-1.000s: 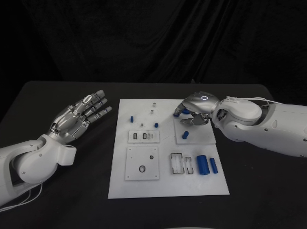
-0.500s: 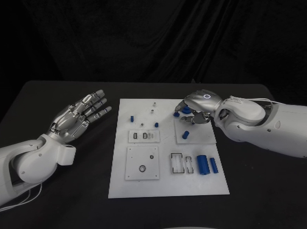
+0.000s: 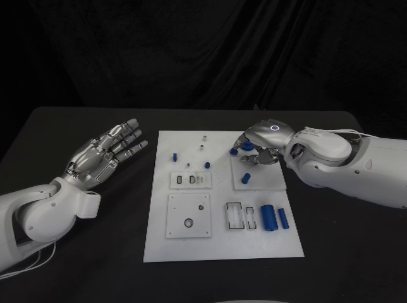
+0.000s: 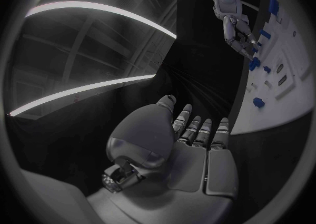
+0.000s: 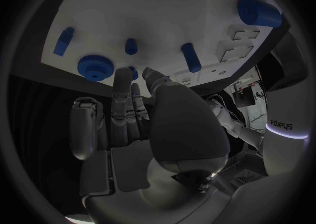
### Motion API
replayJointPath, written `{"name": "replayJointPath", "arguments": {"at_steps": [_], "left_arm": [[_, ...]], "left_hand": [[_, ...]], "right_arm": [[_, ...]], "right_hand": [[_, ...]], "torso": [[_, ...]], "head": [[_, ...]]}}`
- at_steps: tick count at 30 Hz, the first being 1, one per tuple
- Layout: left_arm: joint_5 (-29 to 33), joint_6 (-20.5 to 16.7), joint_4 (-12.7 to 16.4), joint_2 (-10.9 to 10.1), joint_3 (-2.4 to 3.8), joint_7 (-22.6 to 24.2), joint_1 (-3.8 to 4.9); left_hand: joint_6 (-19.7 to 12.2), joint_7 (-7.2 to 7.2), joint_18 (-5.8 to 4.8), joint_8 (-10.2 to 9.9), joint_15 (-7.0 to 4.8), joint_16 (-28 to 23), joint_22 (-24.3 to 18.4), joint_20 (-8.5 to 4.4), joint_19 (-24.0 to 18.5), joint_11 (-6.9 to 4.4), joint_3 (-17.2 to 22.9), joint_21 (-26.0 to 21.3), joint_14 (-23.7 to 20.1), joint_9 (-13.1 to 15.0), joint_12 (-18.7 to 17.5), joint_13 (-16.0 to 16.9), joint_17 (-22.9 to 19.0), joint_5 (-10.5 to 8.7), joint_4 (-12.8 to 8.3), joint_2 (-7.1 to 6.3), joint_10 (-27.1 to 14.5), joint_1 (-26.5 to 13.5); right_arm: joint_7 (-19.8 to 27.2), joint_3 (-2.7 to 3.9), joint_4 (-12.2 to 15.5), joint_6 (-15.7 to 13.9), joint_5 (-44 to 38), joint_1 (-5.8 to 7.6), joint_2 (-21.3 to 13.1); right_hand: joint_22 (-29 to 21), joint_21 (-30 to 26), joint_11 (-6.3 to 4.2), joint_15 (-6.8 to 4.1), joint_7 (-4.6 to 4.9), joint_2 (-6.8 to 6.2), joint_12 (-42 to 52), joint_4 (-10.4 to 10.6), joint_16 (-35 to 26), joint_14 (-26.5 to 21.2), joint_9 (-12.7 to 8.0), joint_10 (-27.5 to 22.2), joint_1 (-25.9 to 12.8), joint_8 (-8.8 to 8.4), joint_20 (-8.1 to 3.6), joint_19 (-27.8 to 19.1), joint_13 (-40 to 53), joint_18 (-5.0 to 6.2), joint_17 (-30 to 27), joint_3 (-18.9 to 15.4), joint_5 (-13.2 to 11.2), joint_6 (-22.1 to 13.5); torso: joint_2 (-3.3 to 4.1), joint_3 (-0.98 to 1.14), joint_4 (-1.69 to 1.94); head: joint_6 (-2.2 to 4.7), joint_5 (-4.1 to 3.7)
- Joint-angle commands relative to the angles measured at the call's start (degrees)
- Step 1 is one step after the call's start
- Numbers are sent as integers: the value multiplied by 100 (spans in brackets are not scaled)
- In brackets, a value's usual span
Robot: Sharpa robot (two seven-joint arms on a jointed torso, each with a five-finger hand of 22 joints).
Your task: Assemble the parts on the task board
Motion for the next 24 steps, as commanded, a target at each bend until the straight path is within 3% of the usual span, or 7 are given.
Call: {"name": "replayJointPath", "arguments": {"at_steps": [1,24], "left_arm": [[22,84,-5,18,5,427,-8],[22,116,-59,55,5,404,-18]], "left_hand": [[-39,19,61,0,24,-17,-6,37,3,12,14,-27,-10,5,9,-4,-8,20,-13,11,-46,52],[-50,22,60,-4,28,-19,-7,40,0,13,22,-29,-13,3,4,-5,-9,21,-19,12,-50,49]], "right_arm": [[-151,3,-15,165,-19,-14,16],[-227,3,-204,624,-19,-14,221]], "right_hand": [[631,-22,-9,10,-31,30,-35,6,31,-8,-43,-146,-93,-45,-6,-17,-20,-47,8,-79,-14,-48],[564,-102,-60,-14,-83,99,-149,-17,-45,-78,-208,-458,-172,-60,-28,-78,-81,-23,-86,-195,-27,-254]], "torso": [[-1,-1,2],[2,-7,7]], "head": [[4,-2],[-26,-17]]}}
